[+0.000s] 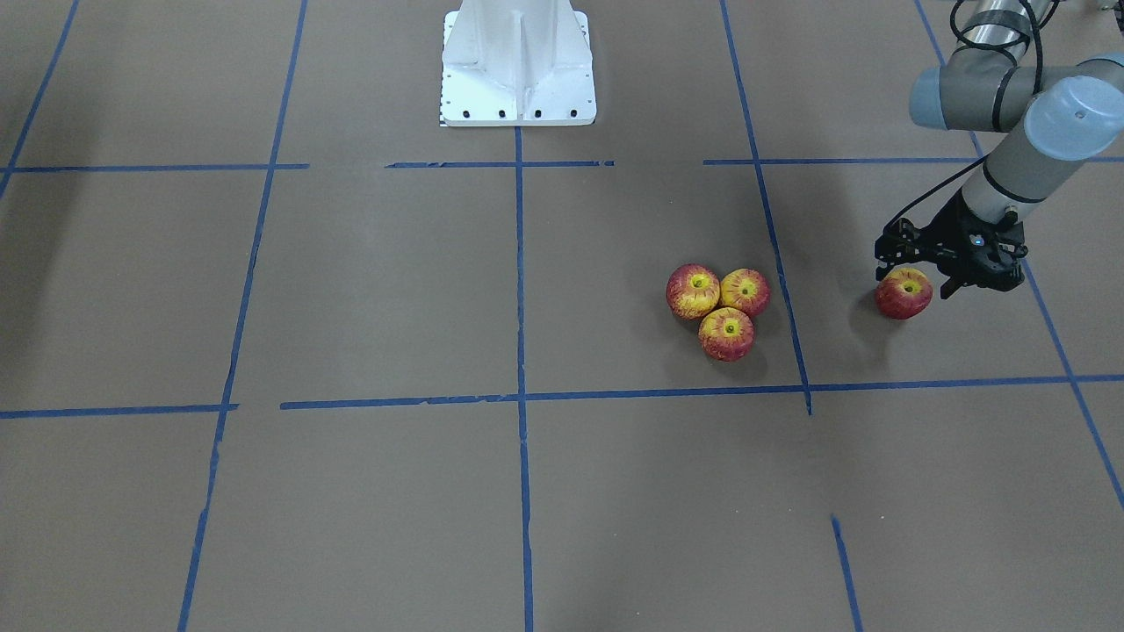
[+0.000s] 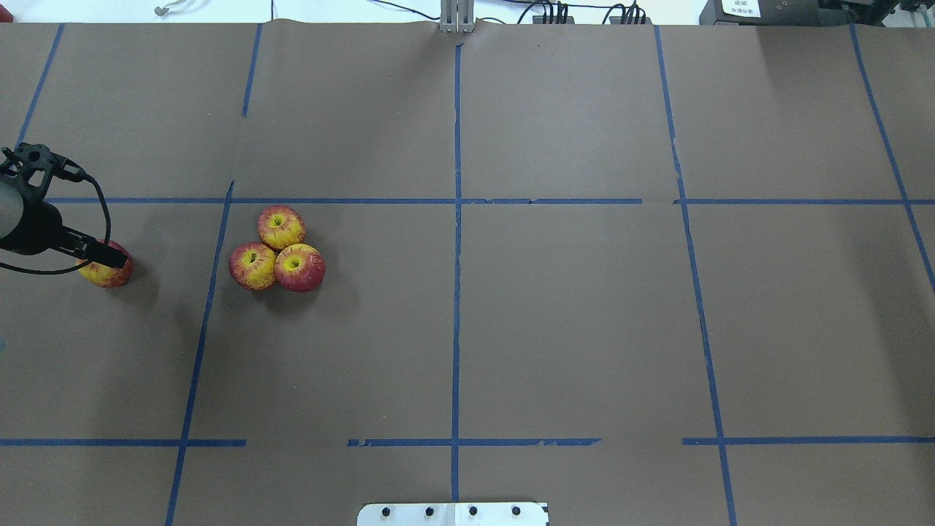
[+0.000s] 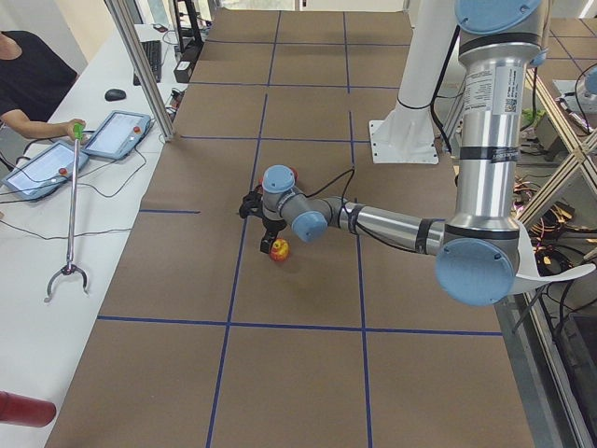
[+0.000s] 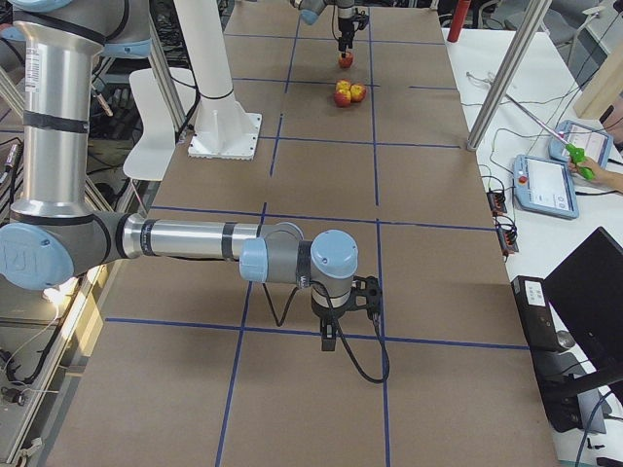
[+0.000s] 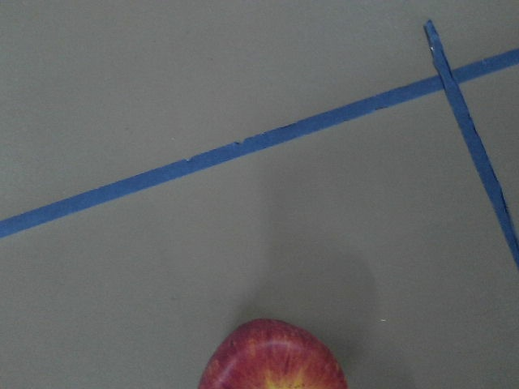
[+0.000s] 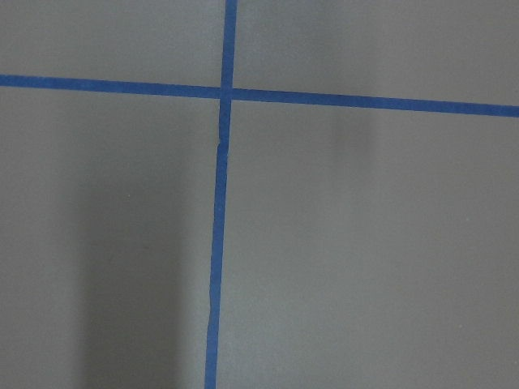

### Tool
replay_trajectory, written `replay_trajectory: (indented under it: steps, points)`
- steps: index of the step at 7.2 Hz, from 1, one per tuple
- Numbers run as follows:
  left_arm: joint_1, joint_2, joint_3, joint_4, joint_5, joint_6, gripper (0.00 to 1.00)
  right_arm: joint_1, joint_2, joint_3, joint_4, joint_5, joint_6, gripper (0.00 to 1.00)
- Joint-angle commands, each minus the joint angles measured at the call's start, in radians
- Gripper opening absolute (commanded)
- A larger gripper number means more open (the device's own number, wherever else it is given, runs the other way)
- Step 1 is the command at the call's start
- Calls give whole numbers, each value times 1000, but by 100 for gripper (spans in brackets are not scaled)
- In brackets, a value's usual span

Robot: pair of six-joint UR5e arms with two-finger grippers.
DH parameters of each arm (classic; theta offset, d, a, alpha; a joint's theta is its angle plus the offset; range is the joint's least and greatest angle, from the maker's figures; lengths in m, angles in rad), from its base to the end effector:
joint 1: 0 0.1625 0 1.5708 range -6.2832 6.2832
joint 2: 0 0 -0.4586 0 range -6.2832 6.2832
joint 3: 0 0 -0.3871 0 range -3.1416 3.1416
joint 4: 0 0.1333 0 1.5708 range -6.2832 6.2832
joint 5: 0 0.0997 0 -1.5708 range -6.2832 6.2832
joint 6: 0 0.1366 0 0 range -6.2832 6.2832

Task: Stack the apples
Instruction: 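Reach the left gripper down to the lone red-yellow apple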

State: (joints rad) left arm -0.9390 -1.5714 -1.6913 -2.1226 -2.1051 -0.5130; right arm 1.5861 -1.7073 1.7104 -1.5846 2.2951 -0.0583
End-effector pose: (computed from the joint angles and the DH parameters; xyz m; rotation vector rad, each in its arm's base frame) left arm 0.2650 -0.4700 0.6041 0.2743 0.7894 0.2915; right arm 0.0493 -0.4226 0.7190 0.0164 -0.7242 -0.0372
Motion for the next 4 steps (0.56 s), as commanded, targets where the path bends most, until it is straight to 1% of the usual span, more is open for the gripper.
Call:
replay_trajectory:
  steps: [1,4]
  points:
    - [11,-1,2,1,51,28,99,0,0,2,0,0,0,100]
    - [28,-28,63,-3,51,30,99,0,0,0,0,0,0,100]
